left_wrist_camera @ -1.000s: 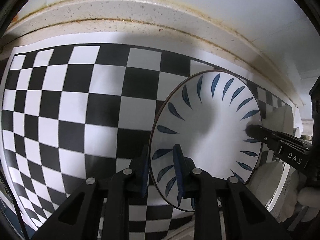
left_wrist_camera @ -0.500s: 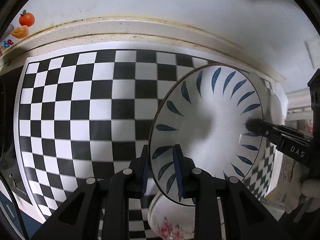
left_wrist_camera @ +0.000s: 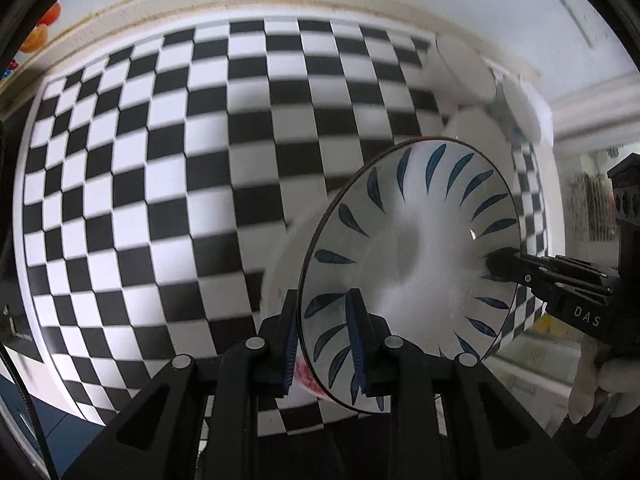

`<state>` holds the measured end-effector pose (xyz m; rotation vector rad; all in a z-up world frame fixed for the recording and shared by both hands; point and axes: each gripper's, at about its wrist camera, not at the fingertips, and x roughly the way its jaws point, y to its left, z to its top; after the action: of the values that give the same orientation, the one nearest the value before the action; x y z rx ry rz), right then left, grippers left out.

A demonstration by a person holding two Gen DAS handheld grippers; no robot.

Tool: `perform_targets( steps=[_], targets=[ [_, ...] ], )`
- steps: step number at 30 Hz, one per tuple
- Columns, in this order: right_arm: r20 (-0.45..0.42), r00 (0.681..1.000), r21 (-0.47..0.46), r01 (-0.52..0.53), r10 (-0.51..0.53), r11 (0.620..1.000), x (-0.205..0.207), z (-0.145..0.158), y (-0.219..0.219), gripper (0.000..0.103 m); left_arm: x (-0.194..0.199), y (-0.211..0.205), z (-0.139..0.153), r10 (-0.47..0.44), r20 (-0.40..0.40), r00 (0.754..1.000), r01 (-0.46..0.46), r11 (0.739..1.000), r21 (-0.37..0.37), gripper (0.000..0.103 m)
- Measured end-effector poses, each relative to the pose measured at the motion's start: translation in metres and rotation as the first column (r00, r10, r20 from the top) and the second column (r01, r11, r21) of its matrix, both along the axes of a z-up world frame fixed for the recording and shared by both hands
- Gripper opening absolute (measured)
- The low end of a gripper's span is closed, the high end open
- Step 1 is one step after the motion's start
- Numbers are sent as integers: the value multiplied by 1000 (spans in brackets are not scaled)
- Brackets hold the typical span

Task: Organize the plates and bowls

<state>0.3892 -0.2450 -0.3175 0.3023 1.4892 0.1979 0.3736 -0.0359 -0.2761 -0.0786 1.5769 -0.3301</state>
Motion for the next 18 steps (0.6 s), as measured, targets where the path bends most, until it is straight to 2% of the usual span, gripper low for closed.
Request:
perform_targets(
  steps=[5,10,18],
  targets=[
    [-44,998,6,37,-36,999,-29,-30,-5,17,-11,-11,-21,-24,-34,999,25,999,28,20],
    [-66,996,12,58,-57,998,-38,-51,-9,17,-13,-16,-34,-34,-46,998,37,997,65,20],
    [-66,997,11,50,-50,999,-30,-58,-6,16,-10,-17,-47,-19,-56,998,24,995,95,20]
  ],
)
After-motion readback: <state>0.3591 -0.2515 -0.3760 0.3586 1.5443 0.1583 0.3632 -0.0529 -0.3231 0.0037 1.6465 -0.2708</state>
